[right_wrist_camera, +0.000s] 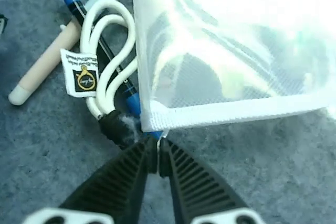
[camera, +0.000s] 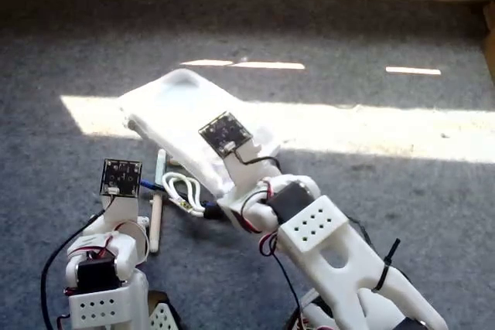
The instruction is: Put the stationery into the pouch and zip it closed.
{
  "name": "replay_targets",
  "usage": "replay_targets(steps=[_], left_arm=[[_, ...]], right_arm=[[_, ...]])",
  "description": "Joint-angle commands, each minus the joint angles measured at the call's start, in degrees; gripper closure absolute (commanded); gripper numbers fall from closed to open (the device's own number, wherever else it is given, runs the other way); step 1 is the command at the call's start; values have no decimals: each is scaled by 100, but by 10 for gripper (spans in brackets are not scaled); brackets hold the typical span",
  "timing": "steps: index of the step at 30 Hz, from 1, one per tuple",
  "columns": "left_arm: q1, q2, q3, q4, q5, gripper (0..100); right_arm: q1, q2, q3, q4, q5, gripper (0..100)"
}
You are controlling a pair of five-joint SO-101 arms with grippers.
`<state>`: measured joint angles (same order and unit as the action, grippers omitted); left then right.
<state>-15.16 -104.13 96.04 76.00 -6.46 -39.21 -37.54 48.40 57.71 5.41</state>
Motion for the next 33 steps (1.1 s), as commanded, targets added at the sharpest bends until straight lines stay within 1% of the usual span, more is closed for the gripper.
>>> replay_targets(steps=[1,4,7,8,10,12,16,18,22,24,28,33], left_arm=[[-22,-57,110,26,-26,993],[-22,-57,110,26,-26,993],[-22,-57,110,26,-26,993],[-22,-57,110,26,-26,993],[-22,-57,110,26,-26,993],[-22,-57,110,26,-26,993],[-22,-57,110,26,-26,993],[-22,-57,110,26,-26,993],[-22,-57,110,26,-26,993],[-22,-57,110,26,-26,993],[-22,-57,110,26,-26,993],[-22,-57,110,26,-26,993]], right_arm=[[286,-215,-813,505,97,993],[382,-215,-1051,549,70,985],[444,-215,-1051,585,26,914],[488,-215,-1051,620,-141,889],[505,-215,-1095,875,-738,848],[418,-215,-1103,1095,-1468,832],[-127,-224,-1103,1165,-3191,830],[-488,-224,-1095,1147,-3692,829],[-1112,-207,-1051,1130,-4070,829],[-1279,-207,-1051,1024,-4299,829],[-1349,-92,-875,664,-4527,829],[-1358,778,-699,356,-4958,828]])
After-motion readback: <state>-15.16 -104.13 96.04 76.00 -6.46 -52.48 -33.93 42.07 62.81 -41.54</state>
